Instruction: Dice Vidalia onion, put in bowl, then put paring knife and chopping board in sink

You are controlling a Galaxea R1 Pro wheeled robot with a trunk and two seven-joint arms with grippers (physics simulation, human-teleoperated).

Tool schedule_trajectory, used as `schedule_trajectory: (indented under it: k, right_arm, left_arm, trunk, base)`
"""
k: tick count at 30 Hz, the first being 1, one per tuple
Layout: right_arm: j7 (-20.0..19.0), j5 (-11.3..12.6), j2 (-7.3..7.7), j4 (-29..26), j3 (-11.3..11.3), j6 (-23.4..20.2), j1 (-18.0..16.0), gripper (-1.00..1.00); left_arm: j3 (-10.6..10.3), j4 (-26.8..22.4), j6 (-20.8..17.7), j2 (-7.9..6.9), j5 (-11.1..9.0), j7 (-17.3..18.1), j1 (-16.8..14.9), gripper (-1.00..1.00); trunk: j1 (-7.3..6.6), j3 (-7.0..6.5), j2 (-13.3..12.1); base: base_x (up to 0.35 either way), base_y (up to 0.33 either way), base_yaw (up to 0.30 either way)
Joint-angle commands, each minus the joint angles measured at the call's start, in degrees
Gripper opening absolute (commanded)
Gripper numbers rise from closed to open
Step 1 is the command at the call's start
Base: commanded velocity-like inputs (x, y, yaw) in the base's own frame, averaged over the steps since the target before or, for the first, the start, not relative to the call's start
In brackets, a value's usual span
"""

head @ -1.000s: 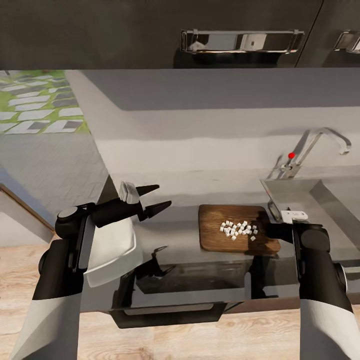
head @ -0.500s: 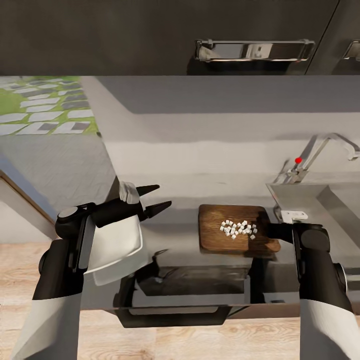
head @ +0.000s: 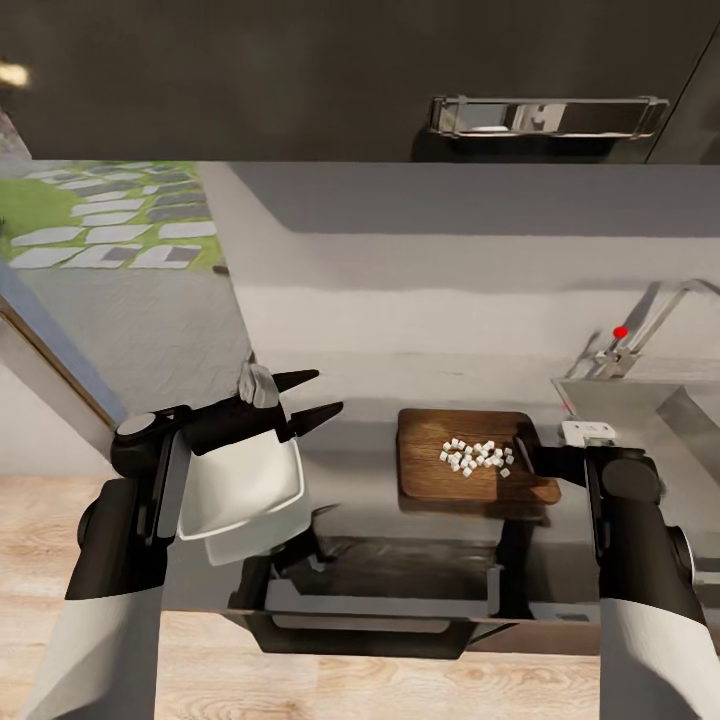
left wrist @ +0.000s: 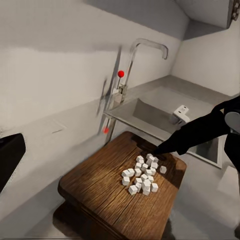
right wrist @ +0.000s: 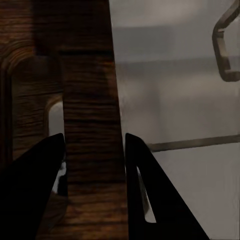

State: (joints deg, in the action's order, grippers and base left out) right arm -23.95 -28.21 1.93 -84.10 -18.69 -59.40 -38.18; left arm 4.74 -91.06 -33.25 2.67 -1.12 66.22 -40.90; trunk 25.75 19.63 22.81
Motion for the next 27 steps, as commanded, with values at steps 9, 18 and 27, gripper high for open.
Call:
schedule_trajectory:
  k: [9, 18, 27]
  right_arm:
    - [-0.5, -0.6, 0.01, -0.1, 0.0, -0.2, 0.0, -1.0]
    - [-0.5, -0.8, 0.01, -0.1, 0.1, -0.3, 0.0, -1.0]
    - [-0.5, -2.5, 0.01, -0.1, 1.6, -0.3, 0.0, -1.0]
  left_arm:
    - [0.1, 0.0, -0.6, 0.05, -0.1, 0.2, -0.1, 1.0]
    - [0.1, 0.0, -0.6, 0.05, -0.1, 0.2, -0.1, 1.0]
    - [0.0, 0.0, -0.6, 0.05, -0.1, 0.1, -0.1, 1.0]
  trunk:
    - [0.03, 0.06, 0.1]
    - [0.03, 0.06, 0.1]
    - [0.03, 0.06, 0.1]
  base:
    - [0.0, 0.0, 0.031]
    - [0.0, 0.0, 0.0]
    - [0.0, 0.0, 0.0]
